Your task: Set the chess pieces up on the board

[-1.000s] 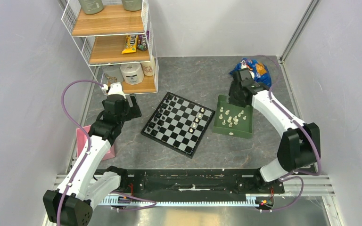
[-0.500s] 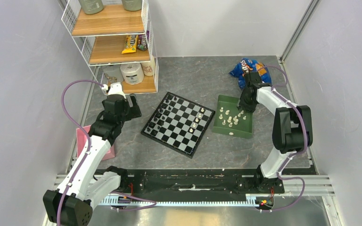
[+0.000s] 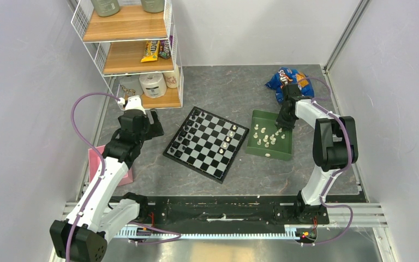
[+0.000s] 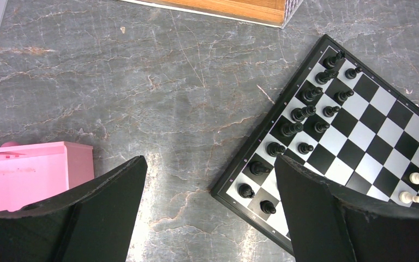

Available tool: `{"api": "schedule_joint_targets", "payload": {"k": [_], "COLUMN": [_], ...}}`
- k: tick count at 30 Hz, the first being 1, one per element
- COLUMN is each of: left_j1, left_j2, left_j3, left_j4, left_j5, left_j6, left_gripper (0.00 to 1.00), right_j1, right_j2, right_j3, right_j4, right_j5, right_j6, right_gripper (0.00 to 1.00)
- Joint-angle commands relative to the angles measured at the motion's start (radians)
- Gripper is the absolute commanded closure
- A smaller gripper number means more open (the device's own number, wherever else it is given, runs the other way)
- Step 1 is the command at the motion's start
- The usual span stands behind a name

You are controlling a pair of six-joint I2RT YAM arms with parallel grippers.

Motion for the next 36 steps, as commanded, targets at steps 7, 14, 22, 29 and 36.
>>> {"api": "schedule_joint_targets", "payload": {"k": [7,14,22,29,36], "left_j1": [0.004,0.004,0.004,0.004,0.004], "left_j2": [-0.017,-0.019,-0.019,-0.02,-0.015], "left_j3": [-0.003,-0.005,-0.004,-0.003,-0.003], "left_j4": [0.018,0.018,0.018,0.018,0.018], "left_j5": [0.001,-0.002,-0.002,-0.001,0.001], "left_j6": [0.028,0.028,0.027,0.027,0.027], "left_gripper": [0.05,0.05,0.05,0.05,0.05], "right_j1": [-0.003,-0.004,-0.003,0.005,0.12], "right_j2": [-0.001,-0.007,-0.049,-0.169,-0.272], "right_j3": [0.038,0.04,0.041,0.064,0.094], "right_j4": [0.019,0.017,0.012,-0.021,-0.076], "right_j5": [0.046,0.043,0.022,-0.011,-0.007], "right_j6": [-0.02,-0.026,-0.029,-0.05,-0.059], "right_gripper": [0.74,0.89,1.0,1.0,1.0]}}
